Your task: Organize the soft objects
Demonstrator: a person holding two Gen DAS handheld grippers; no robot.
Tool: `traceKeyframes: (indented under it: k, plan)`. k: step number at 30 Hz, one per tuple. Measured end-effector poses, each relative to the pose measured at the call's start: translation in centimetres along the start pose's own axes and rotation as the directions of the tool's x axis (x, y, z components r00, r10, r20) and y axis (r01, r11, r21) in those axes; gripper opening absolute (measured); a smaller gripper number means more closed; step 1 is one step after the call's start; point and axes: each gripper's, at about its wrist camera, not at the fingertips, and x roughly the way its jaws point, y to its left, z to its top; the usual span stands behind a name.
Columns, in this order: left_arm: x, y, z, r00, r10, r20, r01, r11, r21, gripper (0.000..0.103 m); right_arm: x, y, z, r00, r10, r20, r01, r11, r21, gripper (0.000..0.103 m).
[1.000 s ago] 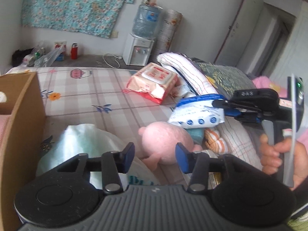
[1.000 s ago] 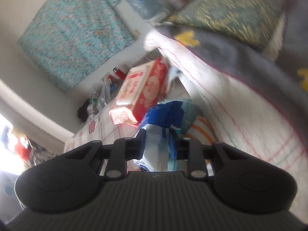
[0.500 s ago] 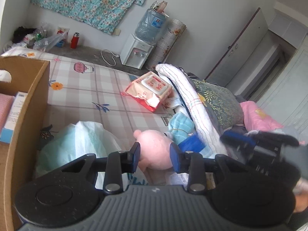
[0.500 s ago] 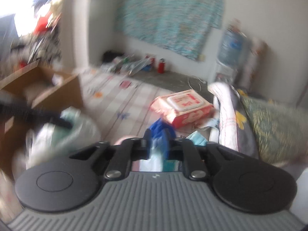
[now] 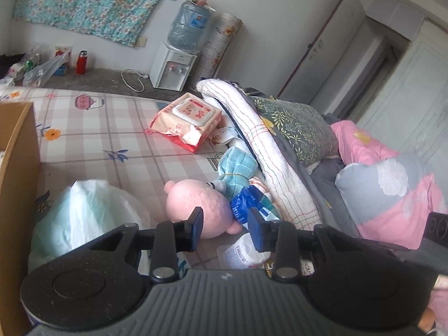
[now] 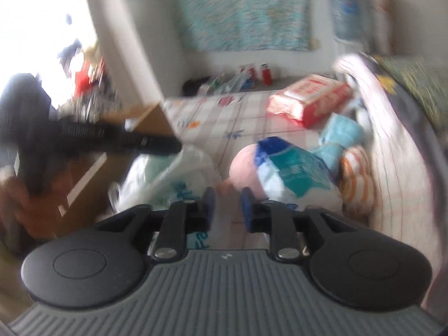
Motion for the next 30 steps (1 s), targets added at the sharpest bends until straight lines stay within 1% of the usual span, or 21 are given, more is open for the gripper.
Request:
traceKeyframes:
  k: [1,2,3,4,5,8,10,11,14,16,18,20,22,25,26,28,29,30]
  plan:
    - [0.5,-0.3,0.6,1.000,-0.002,-0.016,0.002,1.000,0.015,0.037,-0.5,-1.3,0.0,1.000,0.000,0.025,-0.002,0.996,0.094,0.046]
    - [1.1,-0.7,1.2,0.999,0.000,-0.033,0.001,1.000,0.027,0.039,-0.8,-2.8,-0.1,0.999,-0.004,0.041,-0.004,0.980,0.200,0.052]
    - [1.9,-1.1,2.0,0.998,0.006,-0.058,-0.004,0.999,0.037,0.045,-0.9,-4.2,-0.1,0.999,-0.010,0.048,-0.005,0.954,0.301,0.054]
    - [2.7,-1.4,2.8,0.997,0.014,-0.079,-0.010,0.999,0.045,0.047,-0.8,-5.8,-0.5,0.999,-0.016,0.047,-0.004,0.916,0.401,0.054]
    - [3.4,-1.7,3.5,0.996,0.019,-0.092,-0.014,0.998,0.056,0.048,-0.4,-7.2,-0.9,0.999,-0.030,0.038,0.008,0.872,0.490,0.054]
    - [6.5,-2.3,5.5,0.987,0.042,-0.152,-0.031,0.997,0.077,0.049,1.1,-10.0,-1.8,0.998,-0.064,-0.009,0.055,0.768,0.639,0.054]
    - [8.8,-2.7,6.3,0.977,0.048,-0.208,-0.028,0.995,0.097,0.048,2.3,-11.1,-2.5,0.999,-0.040,-0.026,0.047,0.710,0.703,0.055]
    - [9.7,-2.7,6.6,0.972,0.054,-0.228,-0.033,0.995,0.097,0.048,2.7,-11.5,-2.7,0.999,-0.027,-0.029,0.039,0.685,0.727,0.055]
    - [12.4,-2.6,7.0,0.955,0.064,-0.290,-0.041,0.996,0.085,0.048,4.0,-12.3,-3.3,0.999,-0.001,-0.038,0.030,0.630,0.776,0.055]
    - [14.2,-2.3,7.0,0.938,0.048,-0.342,-0.028,0.998,0.062,0.044,4.8,-13.0,-3.6,0.999,0.024,-0.030,0.010,0.589,0.808,0.055]
    - [15.4,-2.0,7.0,0.924,0.022,-0.382,-0.011,0.999,0.031,0.043,5.4,-13.4,-3.9,0.999,0.036,-0.023,-0.001,0.560,0.828,0.056]
    - [16.5,-1.9,7.0,0.910,-0.004,-0.415,0.012,1.000,0.015,0.039,6.1,-13.8,-3.9,0.999,0.037,-0.022,-0.001,0.542,0.840,0.056]
    - [17.4,-1.9,7.0,0.898,-0.015,-0.440,0.021,1.000,0.009,0.035,6.7,-14.1,-3.9,0.999,0.041,-0.026,0.001,0.527,0.850,0.056]
    - [18.5,-2.2,6.9,0.874,-0.025,-0.485,0.038,0.999,0.017,0.033,7.5,-14.3,-4.1,0.998,0.061,-0.025,-0.009,0.504,0.863,0.056]
    - [18.8,-2.3,6.7,0.868,-0.027,-0.496,0.042,0.999,0.018,0.033,7.5,-14.3,-4.1,0.998,0.061,-0.025,-0.009,0.504,0.863,0.056]
    - [19.0,-2.5,6.5,0.866,-0.020,-0.500,0.039,0.999,0.027,0.034,8.3,-14.7,-4.1,0.997,0.077,-0.022,-0.018,0.488,0.873,0.057]
    - [19.1,-2.4,6.5,0.866,-0.021,-0.500,0.038,0.999,0.023,0.034,8.6,-14.8,-4.2,0.996,0.083,-0.018,-0.024,0.480,0.877,0.060]
    - [19.1,-2.3,6.4,0.866,-0.025,-0.500,0.037,0.999,0.015,0.034,8.8,-14.9,-4.2,0.996,0.084,-0.013,-0.029,0.478,0.878,0.060]
